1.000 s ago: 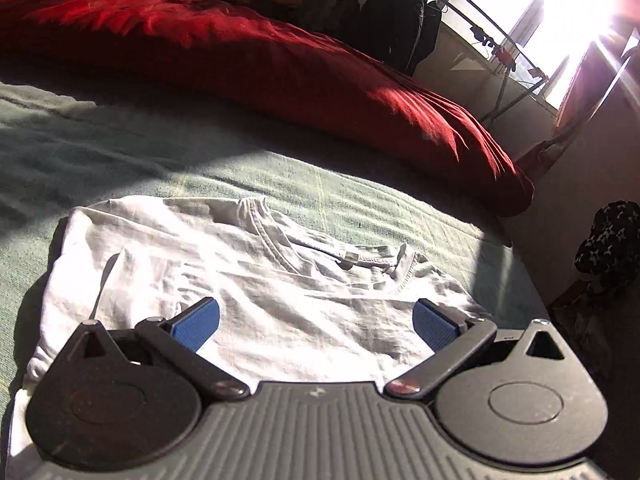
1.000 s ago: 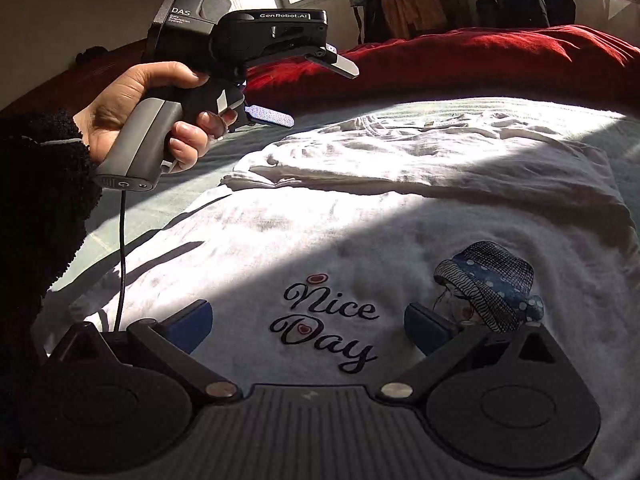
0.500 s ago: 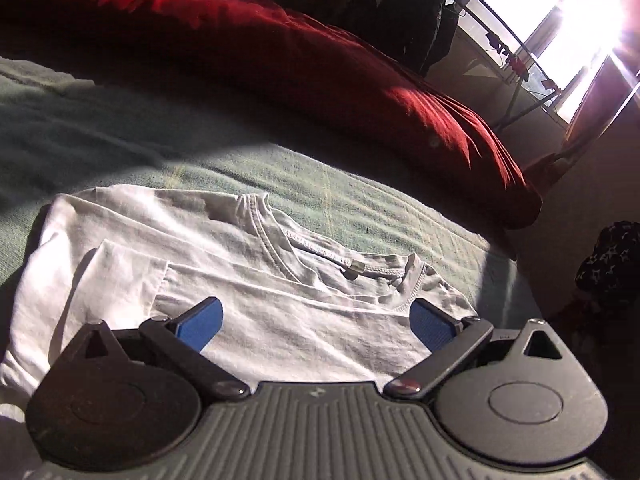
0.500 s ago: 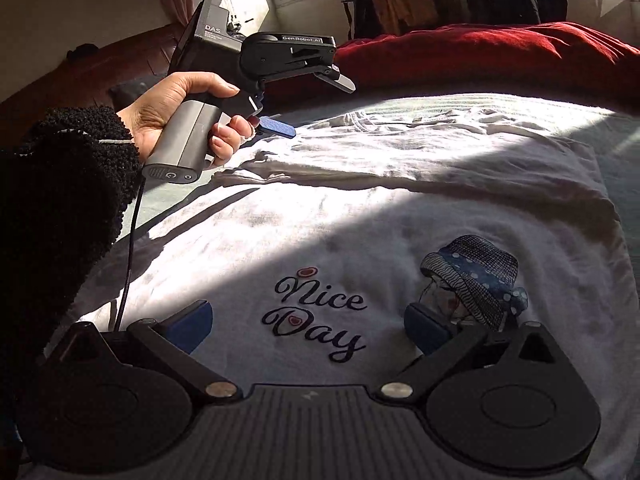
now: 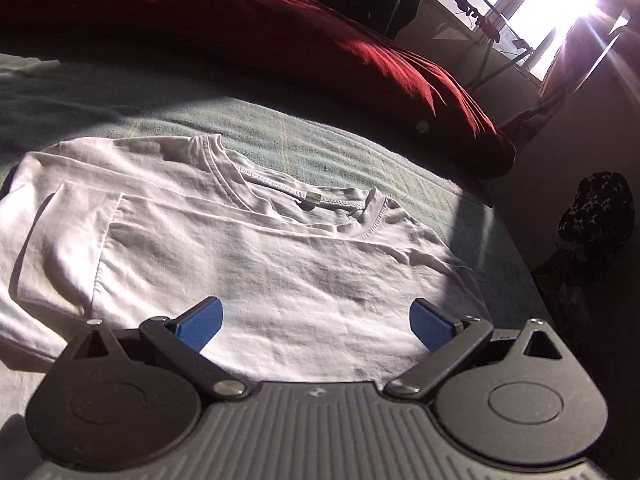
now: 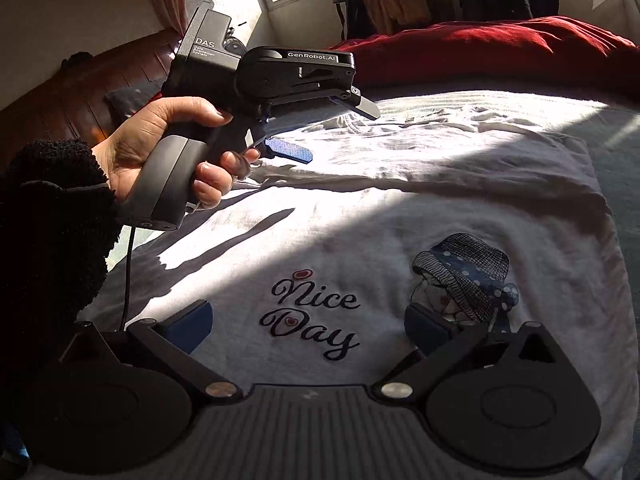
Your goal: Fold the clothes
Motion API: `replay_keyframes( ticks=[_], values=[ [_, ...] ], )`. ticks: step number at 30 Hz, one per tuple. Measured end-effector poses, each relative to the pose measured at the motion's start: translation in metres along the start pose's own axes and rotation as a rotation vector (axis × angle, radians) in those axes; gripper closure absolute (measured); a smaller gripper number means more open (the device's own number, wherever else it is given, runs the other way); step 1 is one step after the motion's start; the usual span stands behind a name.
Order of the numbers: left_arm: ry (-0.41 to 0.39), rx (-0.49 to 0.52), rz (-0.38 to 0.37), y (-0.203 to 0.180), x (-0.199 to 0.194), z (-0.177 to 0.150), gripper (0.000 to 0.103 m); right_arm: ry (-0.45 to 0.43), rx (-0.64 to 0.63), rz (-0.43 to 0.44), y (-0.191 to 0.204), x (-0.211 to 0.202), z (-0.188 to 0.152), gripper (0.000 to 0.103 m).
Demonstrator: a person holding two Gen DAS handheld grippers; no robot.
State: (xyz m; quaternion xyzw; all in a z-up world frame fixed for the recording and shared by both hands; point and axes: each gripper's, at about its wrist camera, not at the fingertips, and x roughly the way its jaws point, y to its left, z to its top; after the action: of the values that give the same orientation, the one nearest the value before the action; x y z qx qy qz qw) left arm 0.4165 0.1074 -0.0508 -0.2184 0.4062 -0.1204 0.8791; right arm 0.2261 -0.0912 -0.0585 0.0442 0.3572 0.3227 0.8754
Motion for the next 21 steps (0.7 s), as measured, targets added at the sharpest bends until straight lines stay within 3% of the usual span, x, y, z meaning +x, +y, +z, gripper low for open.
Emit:
replay_keyframes(
  ticks=[4, 7, 11, 17, 21],
  values=[
    [0.028, 0.005, 0.034, 0.007, 0.003, -0.013, 0.003, 0.002, 0.012, -0.002, -0.001, 0.0, 0.0, 0.0],
    [-0.004, -0.051, 0.019, 0.014, -0.012, -0.013, 0.003, 0.003, 0.013, -0.003, -0.001, 0.0, 0.0, 0.0],
    [-0.069, -0.037, 0.045, 0.013, -0.023, 0.002, 0.003, 0.003, 0.016, 0.001, -0.001, -0.001, 0.0, 0.0],
    [-0.051, -0.107, 0.136, 0.04, -0.006, 0.006, 0.004, 0.005, 0.015, -0.006, 0.0, 0.0, 0.0, 0.0],
    [-0.071, -0.105, 0.124, 0.038, -0.015, 0.002, 0.004, 0.003, 0.021, -0.003, -0.002, -0.002, 0.0, 0.0]
  ],
)
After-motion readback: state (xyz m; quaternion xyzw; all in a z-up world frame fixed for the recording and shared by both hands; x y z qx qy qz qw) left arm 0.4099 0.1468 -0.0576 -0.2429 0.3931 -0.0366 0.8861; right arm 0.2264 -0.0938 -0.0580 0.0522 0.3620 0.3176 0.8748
